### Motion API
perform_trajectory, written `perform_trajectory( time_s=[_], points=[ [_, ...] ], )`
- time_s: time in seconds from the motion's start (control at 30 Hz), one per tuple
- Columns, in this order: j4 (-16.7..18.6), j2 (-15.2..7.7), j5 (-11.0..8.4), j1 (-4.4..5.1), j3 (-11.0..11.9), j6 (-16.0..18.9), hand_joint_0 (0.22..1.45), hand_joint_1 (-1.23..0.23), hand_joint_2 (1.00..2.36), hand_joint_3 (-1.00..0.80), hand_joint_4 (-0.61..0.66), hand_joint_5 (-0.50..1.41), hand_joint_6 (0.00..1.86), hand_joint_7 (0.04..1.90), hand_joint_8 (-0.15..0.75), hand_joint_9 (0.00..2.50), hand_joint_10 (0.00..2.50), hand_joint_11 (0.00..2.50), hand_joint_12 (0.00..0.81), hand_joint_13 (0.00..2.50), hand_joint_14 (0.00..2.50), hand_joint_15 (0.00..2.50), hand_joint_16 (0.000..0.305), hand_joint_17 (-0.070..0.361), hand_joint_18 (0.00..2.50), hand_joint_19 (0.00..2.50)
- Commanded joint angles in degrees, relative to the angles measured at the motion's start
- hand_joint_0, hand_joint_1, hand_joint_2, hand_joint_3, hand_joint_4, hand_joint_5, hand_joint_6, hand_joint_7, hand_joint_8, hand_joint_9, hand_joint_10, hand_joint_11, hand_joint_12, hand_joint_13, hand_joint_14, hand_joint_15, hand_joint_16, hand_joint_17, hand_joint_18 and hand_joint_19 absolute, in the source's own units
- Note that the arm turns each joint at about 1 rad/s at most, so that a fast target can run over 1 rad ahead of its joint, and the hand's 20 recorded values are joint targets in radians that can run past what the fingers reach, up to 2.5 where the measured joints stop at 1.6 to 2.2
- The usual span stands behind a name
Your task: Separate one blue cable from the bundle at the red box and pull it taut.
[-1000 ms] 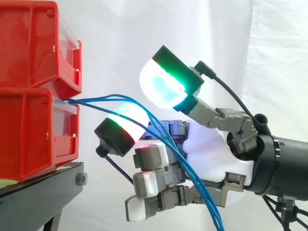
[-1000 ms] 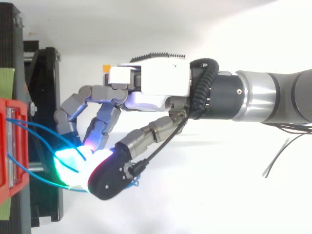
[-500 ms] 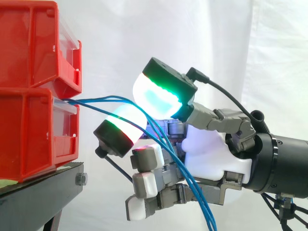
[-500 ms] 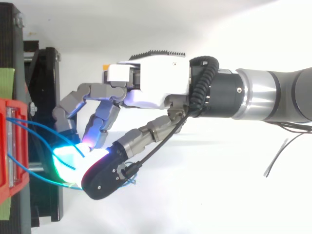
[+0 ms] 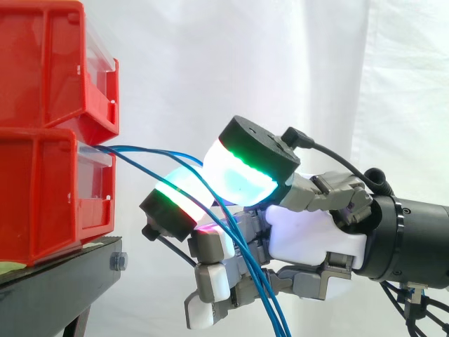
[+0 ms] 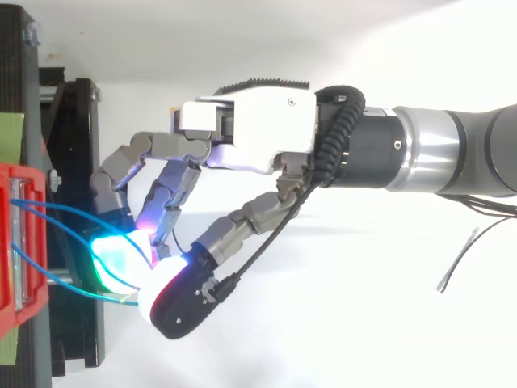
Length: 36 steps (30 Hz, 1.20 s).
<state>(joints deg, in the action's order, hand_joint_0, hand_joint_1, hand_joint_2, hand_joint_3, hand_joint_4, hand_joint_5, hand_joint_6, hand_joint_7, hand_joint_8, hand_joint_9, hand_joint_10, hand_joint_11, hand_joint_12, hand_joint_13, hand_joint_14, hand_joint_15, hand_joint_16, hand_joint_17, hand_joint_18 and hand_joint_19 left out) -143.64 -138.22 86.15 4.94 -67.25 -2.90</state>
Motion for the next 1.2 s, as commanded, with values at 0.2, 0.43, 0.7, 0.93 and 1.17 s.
perform_trajectory(
  time_s=[0.2, 0.43, 0.7, 0.93, 1.17],
  points=[
    [-0.58, 0.05, 1.03, -0.11, 0.28, -0.44, 0.62, -1.01, 1.00, -0.50, 0.17, -0.17, 0.92, 1.07, 0.414, 1.07, 0.02, 0.97, 0.442, 1.10, 0.02, 0.62, 0.045, 0.101, 0.86, 0.41],
    [-1.99, 0.05, 2.09, -0.37, 1.60, -0.44, 0.51, -1.03, 1.00, -0.50, 0.18, -0.17, 0.92, 1.03, 0.429, 1.07, 0.02, 0.97, 0.456, 1.10, 0.02, 0.63, 0.051, 0.115, 0.88, 0.42],
    [-5.51, 0.14, 3.14, -0.81, 3.53, -1.41, 0.60, -0.65, 1.00, -0.50, 0.12, -0.13, 0.87, 1.09, 0.424, 1.17, 0.02, 0.94, 0.447, 1.15, 0.02, 0.63, 0.048, 0.108, 0.91, 0.51],
    [-5.59, 0.05, 3.14, -0.81, 3.62, -1.67, 0.75, -0.96, 1.01, -0.44, 0.15, -0.20, 0.89, 1.07, 0.389, 0.99, 0.02, 0.95, 0.438, 1.06, 0.03, 0.63, 0.054, 0.122, 0.90, 0.49],
    [-5.86, 0.14, 3.06, -0.81, 3.53, -1.67, 0.77, -1.02, 1.00, -0.50, 0.19, -0.22, 0.91, 1.05, 0.366, 0.85, 0.02, 0.95, 0.436, 0.97, 0.02, 0.62, 0.059, 0.132, 0.88, 0.44]
  ],
)
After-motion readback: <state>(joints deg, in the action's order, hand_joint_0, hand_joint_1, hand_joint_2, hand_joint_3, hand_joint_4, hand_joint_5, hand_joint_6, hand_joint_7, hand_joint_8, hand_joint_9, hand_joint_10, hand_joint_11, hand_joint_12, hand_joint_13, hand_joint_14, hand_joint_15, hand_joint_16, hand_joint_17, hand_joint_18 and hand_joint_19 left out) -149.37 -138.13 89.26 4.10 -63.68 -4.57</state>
